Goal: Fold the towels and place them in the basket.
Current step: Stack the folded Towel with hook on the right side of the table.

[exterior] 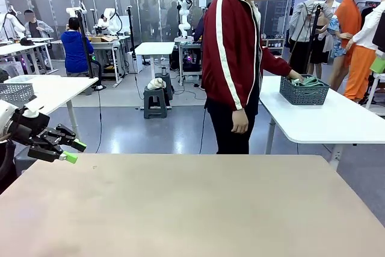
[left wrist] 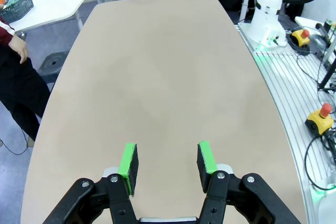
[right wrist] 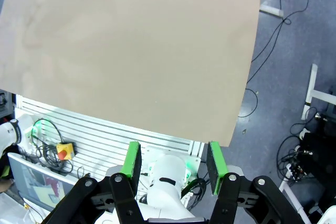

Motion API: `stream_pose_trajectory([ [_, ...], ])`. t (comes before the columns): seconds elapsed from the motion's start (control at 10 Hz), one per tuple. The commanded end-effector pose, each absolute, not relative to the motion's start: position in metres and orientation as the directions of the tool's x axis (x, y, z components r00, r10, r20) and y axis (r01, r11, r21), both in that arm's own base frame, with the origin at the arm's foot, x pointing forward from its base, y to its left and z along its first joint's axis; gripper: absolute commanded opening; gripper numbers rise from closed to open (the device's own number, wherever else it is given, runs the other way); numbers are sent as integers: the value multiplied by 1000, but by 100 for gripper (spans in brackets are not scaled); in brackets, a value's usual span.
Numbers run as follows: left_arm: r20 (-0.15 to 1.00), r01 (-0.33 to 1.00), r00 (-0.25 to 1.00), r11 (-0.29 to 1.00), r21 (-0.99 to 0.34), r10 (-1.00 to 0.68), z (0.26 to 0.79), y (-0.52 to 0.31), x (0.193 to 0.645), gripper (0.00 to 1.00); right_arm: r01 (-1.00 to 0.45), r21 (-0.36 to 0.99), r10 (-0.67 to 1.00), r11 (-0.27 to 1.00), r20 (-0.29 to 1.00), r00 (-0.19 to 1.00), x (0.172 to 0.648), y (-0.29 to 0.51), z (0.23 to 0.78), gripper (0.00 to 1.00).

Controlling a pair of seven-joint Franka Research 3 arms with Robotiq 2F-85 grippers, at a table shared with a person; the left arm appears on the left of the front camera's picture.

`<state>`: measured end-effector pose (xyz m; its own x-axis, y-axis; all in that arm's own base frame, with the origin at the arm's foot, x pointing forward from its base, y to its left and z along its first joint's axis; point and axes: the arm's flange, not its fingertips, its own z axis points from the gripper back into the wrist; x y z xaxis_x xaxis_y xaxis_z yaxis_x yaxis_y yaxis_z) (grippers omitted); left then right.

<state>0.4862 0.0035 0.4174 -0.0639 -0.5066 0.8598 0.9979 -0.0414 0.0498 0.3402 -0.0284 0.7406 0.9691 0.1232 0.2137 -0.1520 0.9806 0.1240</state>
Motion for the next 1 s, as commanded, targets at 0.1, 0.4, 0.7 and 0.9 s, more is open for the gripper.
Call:
stream_pose_trajectory([
  [0.1, 863, 998, -66, -41, 53, -501, 419, 4, 483, 59, -146, 132, 116, 980, 216, 970, 338, -27, 742, 63],
  [0.4, 863, 998, -66, -41, 53, -501, 419, 4, 483, 59, -146, 132, 116, 980, 216, 970, 338, -27, 742, 63],
  [0.7, 863, 998, -66, -41, 53, -501, 419, 4, 483, 59, -146, 132, 116, 980, 216, 970, 338, -27, 742, 63],
  [0.9, 863, 998, -66, -41, 53, -501, 419, 4, 483, 59, -146, 132, 116, 980, 216, 970, 338, -27, 742, 63],
])
